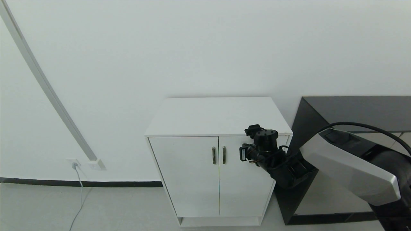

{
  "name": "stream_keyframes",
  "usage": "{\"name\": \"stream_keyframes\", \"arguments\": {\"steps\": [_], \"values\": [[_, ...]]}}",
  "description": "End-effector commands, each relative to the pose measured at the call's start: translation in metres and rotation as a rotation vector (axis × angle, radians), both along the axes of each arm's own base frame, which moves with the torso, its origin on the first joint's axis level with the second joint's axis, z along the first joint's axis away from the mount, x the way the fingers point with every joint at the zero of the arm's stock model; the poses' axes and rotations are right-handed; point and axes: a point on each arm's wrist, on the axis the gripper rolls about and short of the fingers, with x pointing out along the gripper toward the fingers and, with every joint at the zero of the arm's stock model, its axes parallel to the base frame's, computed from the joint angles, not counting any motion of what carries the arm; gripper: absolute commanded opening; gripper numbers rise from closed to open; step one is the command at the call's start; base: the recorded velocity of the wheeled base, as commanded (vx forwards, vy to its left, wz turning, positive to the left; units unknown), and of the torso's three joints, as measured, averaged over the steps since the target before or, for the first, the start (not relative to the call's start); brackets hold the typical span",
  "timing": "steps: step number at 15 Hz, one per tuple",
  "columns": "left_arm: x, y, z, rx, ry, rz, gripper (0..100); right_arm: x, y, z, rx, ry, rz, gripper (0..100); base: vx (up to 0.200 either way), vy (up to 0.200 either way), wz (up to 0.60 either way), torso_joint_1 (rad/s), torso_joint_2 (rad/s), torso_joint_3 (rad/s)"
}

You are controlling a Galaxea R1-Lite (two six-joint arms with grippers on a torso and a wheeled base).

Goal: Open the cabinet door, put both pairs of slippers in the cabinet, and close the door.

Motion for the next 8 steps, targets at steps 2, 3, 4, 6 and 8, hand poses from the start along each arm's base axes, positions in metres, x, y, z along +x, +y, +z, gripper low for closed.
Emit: {"name": "stream_keyframes", "arguments": {"steps": [2,3,4,6,8], "values": [[0.0,0.0,0.0,0.0,0.001,0.0,0,-0.013,-0.001,0.008,-0.004,0.007,0.01,0,0.0,0.0,0.0,0.0,0.0,0.0],[0.0,0.0,0.0,0.0,0.001,0.0,0,-0.023,-0.001,0.016,-0.003,0.007,0.023,0,0.0,0.0,0.0,0.0,0.0,0.0],[0.0,0.0,0.0,0.0,0.001,0.0,0,-0.034,0.0,0.022,0.0,0.003,0.037,0,0.0,0.0,0.0,0.0,0.0,0.0],[0.0,0.0,0.0,0.0,0.001,0.0,0,-0.052,-0.002,0.034,0.004,-0.006,0.054,0,0.0,0.0,0.0,0.0,0.0,0.0],[0.0,0.0,0.0,0.0,0.001,0.0,0,-0.07,-0.009,0.049,0.008,-0.015,0.059,0,0.0,0.0,0.0,0.0,0.0,0.0]]}}
